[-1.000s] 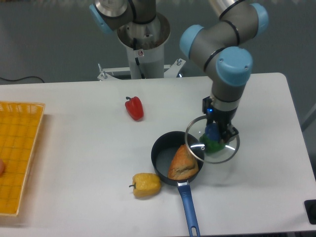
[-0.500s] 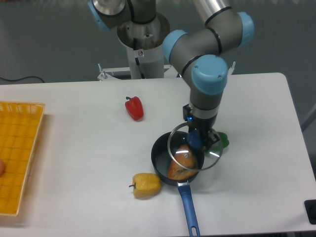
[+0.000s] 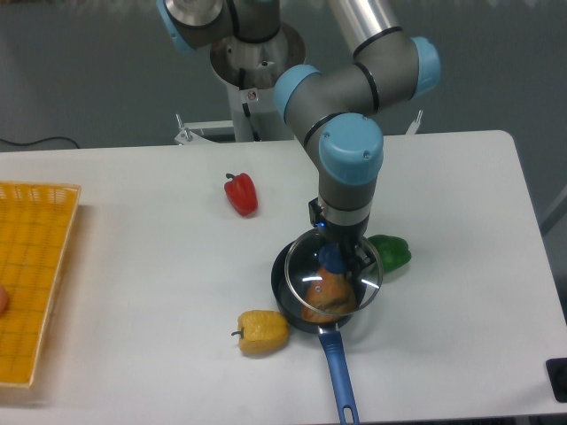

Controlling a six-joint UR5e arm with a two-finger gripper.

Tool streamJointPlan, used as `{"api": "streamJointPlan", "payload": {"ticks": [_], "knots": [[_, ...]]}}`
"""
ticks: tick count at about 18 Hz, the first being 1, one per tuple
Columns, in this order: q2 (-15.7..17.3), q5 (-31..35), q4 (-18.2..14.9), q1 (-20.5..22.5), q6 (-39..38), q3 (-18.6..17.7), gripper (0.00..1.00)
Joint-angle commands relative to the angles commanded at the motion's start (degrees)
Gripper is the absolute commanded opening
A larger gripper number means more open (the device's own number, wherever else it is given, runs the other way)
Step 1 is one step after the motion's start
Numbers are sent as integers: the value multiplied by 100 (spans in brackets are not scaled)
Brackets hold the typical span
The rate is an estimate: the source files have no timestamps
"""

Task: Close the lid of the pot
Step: 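Lower the glass lid onto the saucepan rim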

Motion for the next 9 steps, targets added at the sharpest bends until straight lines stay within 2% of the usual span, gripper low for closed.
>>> {"api": "streamJointPlan", "payload": {"ticks": [9], "knots": [[-61, 140, 0, -176, -185, 70, 55]]}}
